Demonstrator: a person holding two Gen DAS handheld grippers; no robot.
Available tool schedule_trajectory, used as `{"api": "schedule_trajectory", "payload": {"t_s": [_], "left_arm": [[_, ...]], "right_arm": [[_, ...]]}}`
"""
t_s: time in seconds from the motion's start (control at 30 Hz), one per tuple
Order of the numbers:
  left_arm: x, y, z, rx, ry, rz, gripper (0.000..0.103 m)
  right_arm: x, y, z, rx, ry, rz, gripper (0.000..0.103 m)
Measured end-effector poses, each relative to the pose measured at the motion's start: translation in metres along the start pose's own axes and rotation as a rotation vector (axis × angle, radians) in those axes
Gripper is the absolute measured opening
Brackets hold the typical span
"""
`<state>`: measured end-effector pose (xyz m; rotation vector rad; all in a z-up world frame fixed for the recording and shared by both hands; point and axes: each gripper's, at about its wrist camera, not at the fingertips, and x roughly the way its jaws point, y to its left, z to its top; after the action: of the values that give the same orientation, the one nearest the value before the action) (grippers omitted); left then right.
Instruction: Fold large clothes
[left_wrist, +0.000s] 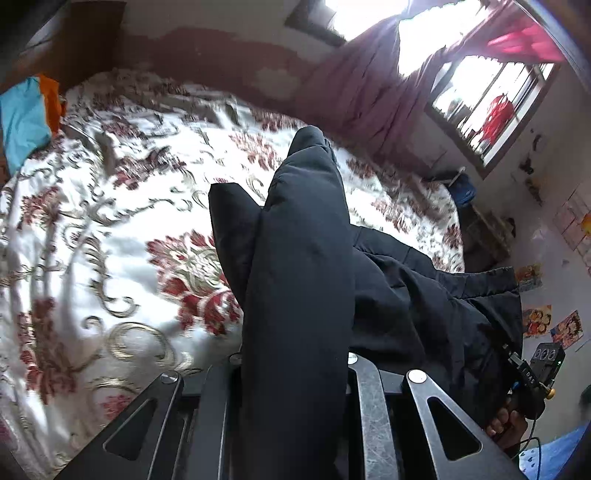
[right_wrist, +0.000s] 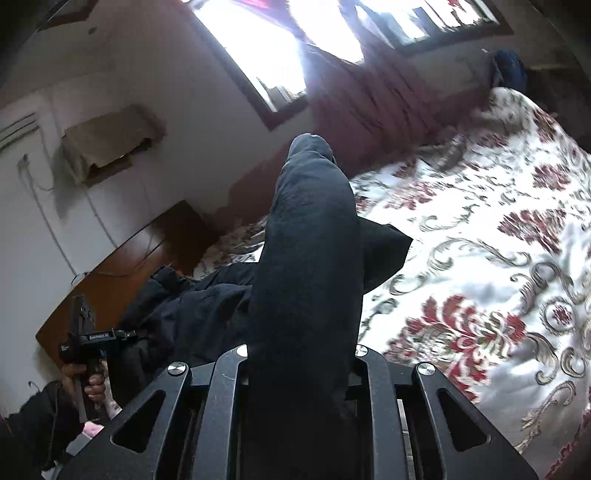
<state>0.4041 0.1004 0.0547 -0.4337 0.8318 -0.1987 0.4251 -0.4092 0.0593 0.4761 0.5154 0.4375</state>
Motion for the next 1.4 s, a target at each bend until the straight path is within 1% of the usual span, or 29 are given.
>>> {"api": "schedule_trajectory", "payload": {"t_s": [0.13,0.27,0.33,0.4,0.43,0.47,0.5,0.57,0.6,0.67,0.7,0.73,0.77,0.8,0.83,0.87,0.97,1.03,1.17,1.3,1.37,1.4], "left_arm": [[-0.027,0.02,-0.004,-0.011,-0.036,0.015,0.015],[-0.028,0.047,-0.021,-0.045,-0.021,0.032,0.015],[-0.019,0.061,-0.033,-0.067,0.001,0.044,0.015],[-0.004,0.075,-0.046,-0.088,0.026,0.066,0.015],[0.0,0.078,-0.051,-0.096,0.03,0.068,0.016],[0.007,0.087,-0.058,-0.116,0.032,0.063,0.016],[0.009,0.092,-0.062,-0.133,0.029,0.058,0.017],[0.014,0.103,-0.065,-0.183,0.029,0.034,0.023],[0.015,0.106,-0.065,-0.194,0.032,0.033,0.026],[0.017,0.106,-0.064,-0.189,0.046,0.051,0.034],[0.017,0.105,-0.063,-0.178,0.058,0.071,0.035],[0.017,0.104,-0.062,-0.174,0.067,0.091,0.04],[0.016,0.104,-0.062,-0.171,0.077,0.118,0.048],[0.015,0.104,-0.062,-0.17,0.083,0.153,0.053],[0.013,0.105,-0.062,-0.169,0.083,0.176,0.068],[0.007,0.105,-0.063,-0.172,0.064,0.216,0.08],[-0.01,0.107,-0.065,-0.189,-0.003,0.262,0.089],[-0.018,0.107,-0.066,-0.197,-0.018,0.274,0.092],[-0.037,0.099,-0.072,-0.177,-0.06,0.303,0.094],[-0.059,0.08,-0.079,-0.109,-0.125,0.325,0.099],[-0.07,0.068,-0.082,-0.061,-0.165,0.335,0.102],[-0.075,0.062,-0.084,-0.038,-0.183,0.34,0.102]], "right_arm": [[0.006,0.022,-0.009,-0.046,0.026,0.001,0.016],[0.024,0.021,-0.021,-0.04,0.086,-0.02,0.016],[0.037,0.018,-0.033,-0.036,0.129,-0.058,0.016],[0.047,0.011,-0.042,-0.033,0.155,-0.12,0.016],[0.051,0.004,-0.046,-0.018,0.171,-0.154,0.018],[0.053,-0.001,-0.049,0.0,0.183,-0.17,0.02],[0.056,-0.009,-0.051,0.036,0.195,-0.19,0.025],[0.058,-0.014,-0.053,0.057,0.205,-0.212,0.029],[0.06,-0.015,-0.053,0.057,0.21,-0.226,0.032],[0.06,-0.013,-0.052,0.044,0.216,-0.254,0.04],[0.061,-0.012,-0.052,0.034,0.22,-0.272,0.052],[0.06,-0.011,-0.053,0.024,0.22,-0.293,0.064],[0.058,-0.011,-0.053,0.016,0.214,-0.312,0.069],[0.057,-0.008,-0.052,0.004,0.202,-0.338,0.075],[0.055,-0.005,-0.052,-0.012,0.193,-0.361,0.079],[0.052,-0.002,-0.052,-0.024,0.188,-0.373,0.08],[0.04,0.01,-0.053,-0.058,0.174,-0.397,0.084],[0.031,0.02,-0.052,-0.076,0.161,-0.406,0.089],[0.015,0.041,-0.048,-0.12,0.099,-0.422,0.091],[-0.001,0.064,-0.041,-0.19,0.02,-0.441,0.098],[-0.009,0.074,-0.039,-0.215,-0.01,-0.446,0.099],[-0.017,0.082,-0.039,-0.235,-0.03,-0.443,0.099]]}}
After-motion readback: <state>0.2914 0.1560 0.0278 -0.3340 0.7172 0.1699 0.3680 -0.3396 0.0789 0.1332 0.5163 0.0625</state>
